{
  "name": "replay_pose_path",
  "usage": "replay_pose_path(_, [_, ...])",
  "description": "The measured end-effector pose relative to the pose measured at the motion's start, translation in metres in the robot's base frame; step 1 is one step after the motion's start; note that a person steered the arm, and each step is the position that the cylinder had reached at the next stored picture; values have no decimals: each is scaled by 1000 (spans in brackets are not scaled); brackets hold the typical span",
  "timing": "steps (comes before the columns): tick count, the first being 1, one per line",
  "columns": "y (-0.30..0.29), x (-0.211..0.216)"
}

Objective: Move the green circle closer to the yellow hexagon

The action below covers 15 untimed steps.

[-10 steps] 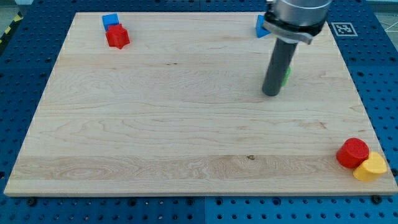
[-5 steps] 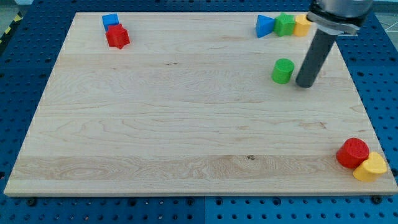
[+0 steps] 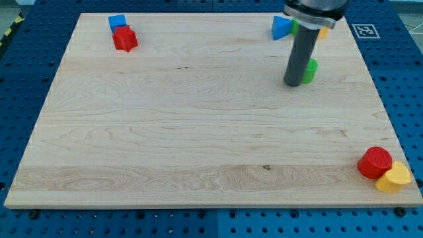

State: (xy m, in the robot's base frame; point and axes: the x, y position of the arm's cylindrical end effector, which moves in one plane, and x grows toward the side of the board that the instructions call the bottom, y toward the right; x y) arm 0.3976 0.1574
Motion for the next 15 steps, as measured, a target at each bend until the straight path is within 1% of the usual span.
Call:
replay_pose_path(1, [37,-4])
replay_pose_path(2, [61,-27])
replay_pose_path(3, [47,-35])
replay_pose_path(4, [14,-35])
replay_pose_path(5, [32,-36])
replay_pose_path(6, [69,-36])
replay_pose_path(7, [85,-44])
replay_pose_path(8, [77,-45])
replay_pose_path(9, [24,-45])
replay_pose_path(10, [-12,-48])
replay_pose_path(11, [13,-52])
replay_pose_path(12, [54,-54])
replay_pose_path(13, [59,-70])
replay_pose_path(14, [22,-70])
replay_pose_path(15, [8,-72])
